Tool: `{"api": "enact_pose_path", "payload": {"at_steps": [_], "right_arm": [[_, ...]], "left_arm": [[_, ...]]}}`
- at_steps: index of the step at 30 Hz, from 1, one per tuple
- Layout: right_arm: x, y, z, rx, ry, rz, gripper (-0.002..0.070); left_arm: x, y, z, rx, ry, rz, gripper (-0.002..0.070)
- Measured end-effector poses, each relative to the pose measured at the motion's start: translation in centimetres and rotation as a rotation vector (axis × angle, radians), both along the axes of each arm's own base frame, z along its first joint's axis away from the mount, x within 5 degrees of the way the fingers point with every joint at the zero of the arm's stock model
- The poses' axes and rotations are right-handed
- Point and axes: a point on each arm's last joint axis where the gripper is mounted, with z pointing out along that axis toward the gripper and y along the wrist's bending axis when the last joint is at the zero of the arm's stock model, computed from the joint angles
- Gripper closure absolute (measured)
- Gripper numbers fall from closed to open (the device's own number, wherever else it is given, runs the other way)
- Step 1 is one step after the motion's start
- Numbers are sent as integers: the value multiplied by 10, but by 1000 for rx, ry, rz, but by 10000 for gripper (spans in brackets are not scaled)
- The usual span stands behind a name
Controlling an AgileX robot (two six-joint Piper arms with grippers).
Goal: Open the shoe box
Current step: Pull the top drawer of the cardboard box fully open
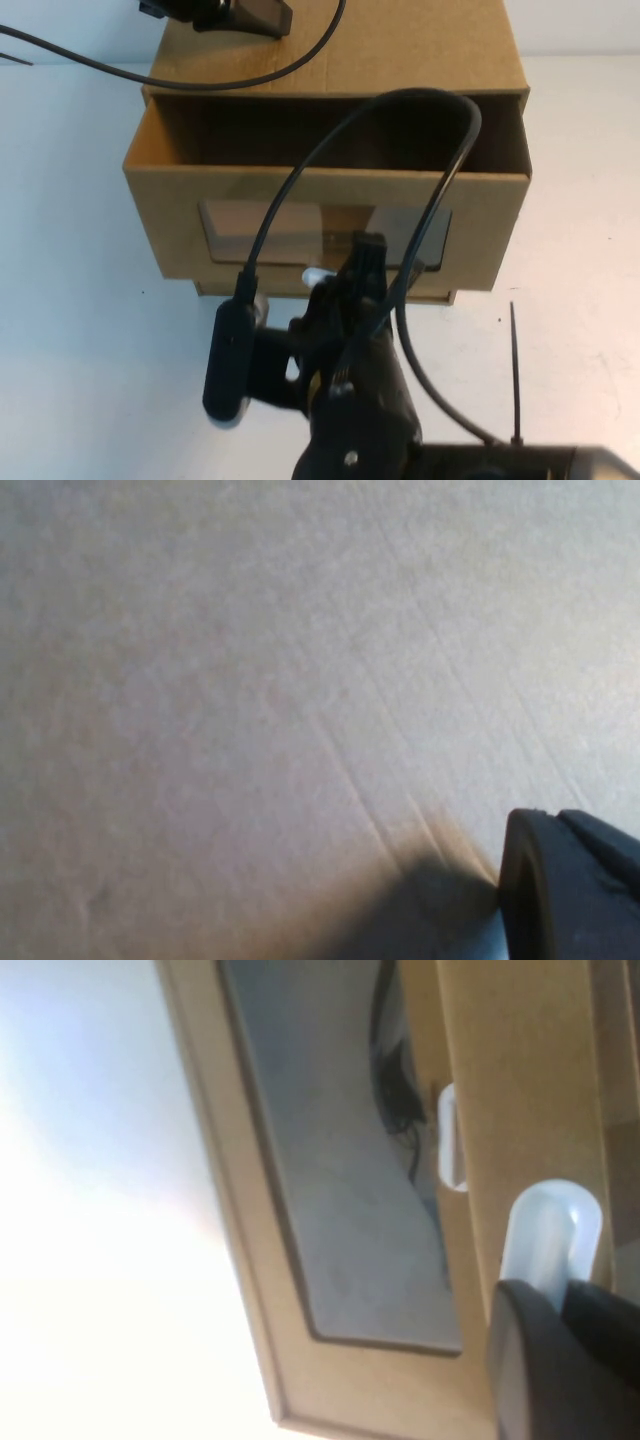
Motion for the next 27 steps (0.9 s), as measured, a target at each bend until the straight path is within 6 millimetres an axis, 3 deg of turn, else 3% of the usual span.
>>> {"api": "enact_pose_path", "payload": {"at_steps": [16,27], "right_arm": [[-61,-7,22,48,136,21,669],[-67,-11,23,47,174,6,669]], "left_arm": [[1,0,0,4,4,11,680],[1,0,0,4,4,11,680]]}}
